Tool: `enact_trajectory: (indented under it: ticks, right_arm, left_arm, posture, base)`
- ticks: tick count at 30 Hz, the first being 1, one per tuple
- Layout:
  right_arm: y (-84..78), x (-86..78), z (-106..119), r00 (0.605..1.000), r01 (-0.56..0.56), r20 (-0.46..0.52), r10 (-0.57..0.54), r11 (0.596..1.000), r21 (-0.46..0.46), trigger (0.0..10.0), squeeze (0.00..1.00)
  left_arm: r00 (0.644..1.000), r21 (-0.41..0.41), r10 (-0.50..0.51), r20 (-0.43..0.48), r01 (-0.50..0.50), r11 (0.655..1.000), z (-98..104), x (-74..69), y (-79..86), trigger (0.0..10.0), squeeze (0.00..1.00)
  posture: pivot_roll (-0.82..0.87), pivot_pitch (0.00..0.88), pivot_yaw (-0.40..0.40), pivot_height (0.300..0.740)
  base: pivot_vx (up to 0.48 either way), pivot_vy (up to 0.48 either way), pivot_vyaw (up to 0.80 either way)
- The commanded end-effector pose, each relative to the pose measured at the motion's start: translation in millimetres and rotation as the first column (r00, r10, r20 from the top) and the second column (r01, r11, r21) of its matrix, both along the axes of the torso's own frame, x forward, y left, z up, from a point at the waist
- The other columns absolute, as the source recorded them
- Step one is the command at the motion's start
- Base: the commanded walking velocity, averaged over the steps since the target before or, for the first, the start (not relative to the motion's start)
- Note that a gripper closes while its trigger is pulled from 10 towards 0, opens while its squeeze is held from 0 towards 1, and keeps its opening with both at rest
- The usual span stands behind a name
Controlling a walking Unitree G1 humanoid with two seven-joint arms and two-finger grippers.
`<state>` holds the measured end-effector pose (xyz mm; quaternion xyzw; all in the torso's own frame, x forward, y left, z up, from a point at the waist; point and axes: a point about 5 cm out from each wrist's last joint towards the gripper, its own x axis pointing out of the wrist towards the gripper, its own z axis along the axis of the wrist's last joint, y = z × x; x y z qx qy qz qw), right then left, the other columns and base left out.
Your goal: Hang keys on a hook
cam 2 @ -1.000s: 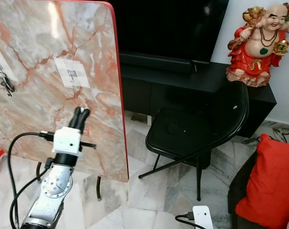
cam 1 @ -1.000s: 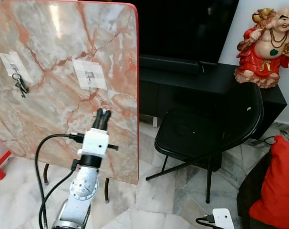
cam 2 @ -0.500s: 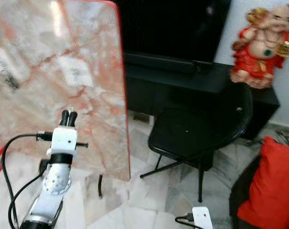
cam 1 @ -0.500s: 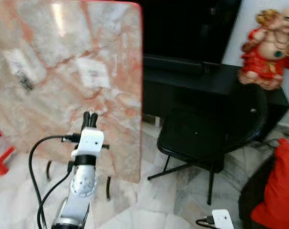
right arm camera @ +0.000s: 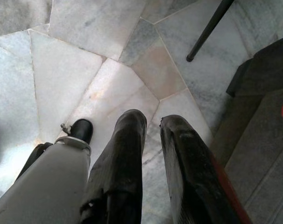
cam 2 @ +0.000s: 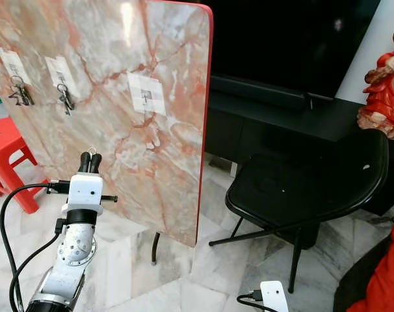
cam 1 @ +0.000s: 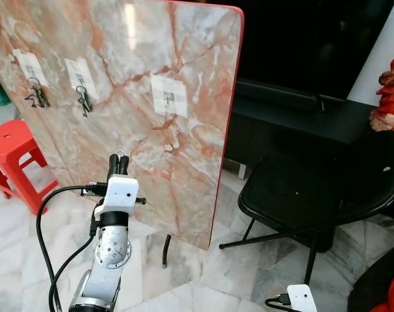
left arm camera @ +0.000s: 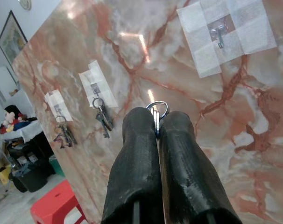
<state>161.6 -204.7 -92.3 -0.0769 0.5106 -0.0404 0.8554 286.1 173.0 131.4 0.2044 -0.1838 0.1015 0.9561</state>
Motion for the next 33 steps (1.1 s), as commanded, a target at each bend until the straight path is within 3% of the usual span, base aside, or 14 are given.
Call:
enact_trajectory:
  ticks: [1,5,11,27,33]
  right_arm:
    - [-2.0,0.2,0.3,1.0,0.0,-0.004,0.0,1.0,-0.003,10.0,0.0]
    - [-2.1,0.6,0.5,1.0,-0.012,-0.008,0.011,1.0,-0.008,10.0,0.0]
    - [-2.0,1.3,0.8,1.0,-0.026,-0.01,0.026,1.0,-0.013,10.0,0.0]
    - [-1.9,1.4,0.9,1.0,-0.014,-0.003,0.014,1.0,-0.005,10.0,0.0]
    - [-1.9,1.8,1.1,1.0,-0.028,-0.003,0.028,1.0,-0.007,10.0,0.0]
  left_arm:
    - [1.0,0.008,-0.006,0.011,0.006,1.0,3.2,2.5,-2.2,10.0,0.0]
    - [1.0,0.008,-0.007,0.008,0.007,1.0,2.9,2.8,-2.3,10.0,0.0]
    - [1.0,0.012,-0.005,0.007,0.005,1.0,3.1,3.1,-2.0,10.0,0.0]
    - [1.0,0.033,-0.002,0.005,0.002,0.999,3.2,3.8,-2.4,10.0,0.0]
    - [1.0,0.04,0.016,0.013,-0.017,0.999,4.2,3.8,-1.2,10.0,0.0]
  posture:
    - [-0.01,0.0,-0.054,0.74]
    - [-0.01,0.0,-0.054,0.74]
    - [-0.01,0.0,-0.053,0.74]
    - [-0.02,0.0,-0.051,0.74]
    - [-0.02,0.0,-0.053,0.74]
  base:
    - [0.0,0.0,0.0]
    - [0.0,0.0,0.0]
    - [0.0,0.0,0.69]
    - [0.226,-0.337,0.0]
    - [0.0,0.0,0.0]
